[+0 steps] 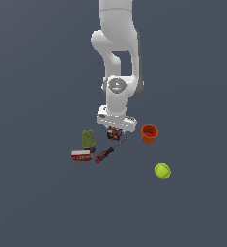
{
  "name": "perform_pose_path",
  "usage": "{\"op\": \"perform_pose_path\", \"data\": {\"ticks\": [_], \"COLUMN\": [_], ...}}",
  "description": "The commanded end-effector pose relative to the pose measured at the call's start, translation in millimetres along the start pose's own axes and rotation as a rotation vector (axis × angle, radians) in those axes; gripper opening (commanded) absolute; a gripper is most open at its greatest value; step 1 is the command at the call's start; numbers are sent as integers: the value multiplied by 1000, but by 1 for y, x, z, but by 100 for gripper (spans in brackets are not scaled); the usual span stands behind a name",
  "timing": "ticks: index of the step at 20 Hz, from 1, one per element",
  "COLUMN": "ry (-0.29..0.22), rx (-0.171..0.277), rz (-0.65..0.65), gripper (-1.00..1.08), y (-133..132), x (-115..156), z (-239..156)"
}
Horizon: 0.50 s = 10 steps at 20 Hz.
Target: Pick up a designated object from a clutter of objects.
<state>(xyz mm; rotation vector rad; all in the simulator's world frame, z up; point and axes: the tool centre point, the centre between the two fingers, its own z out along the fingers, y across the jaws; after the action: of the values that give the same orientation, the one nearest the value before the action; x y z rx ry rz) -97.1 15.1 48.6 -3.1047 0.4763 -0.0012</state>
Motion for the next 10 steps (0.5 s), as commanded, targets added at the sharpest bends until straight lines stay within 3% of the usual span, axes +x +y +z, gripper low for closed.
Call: {"op": "perform_pose_path", "data": {"ticks": [1, 10], "ry": [-1, 0], "rx": [-1, 0], "rz": [1, 0], "gripper": [-100, -100], "y": [1, 3], "x": [0, 3], "z": [1, -12]}}
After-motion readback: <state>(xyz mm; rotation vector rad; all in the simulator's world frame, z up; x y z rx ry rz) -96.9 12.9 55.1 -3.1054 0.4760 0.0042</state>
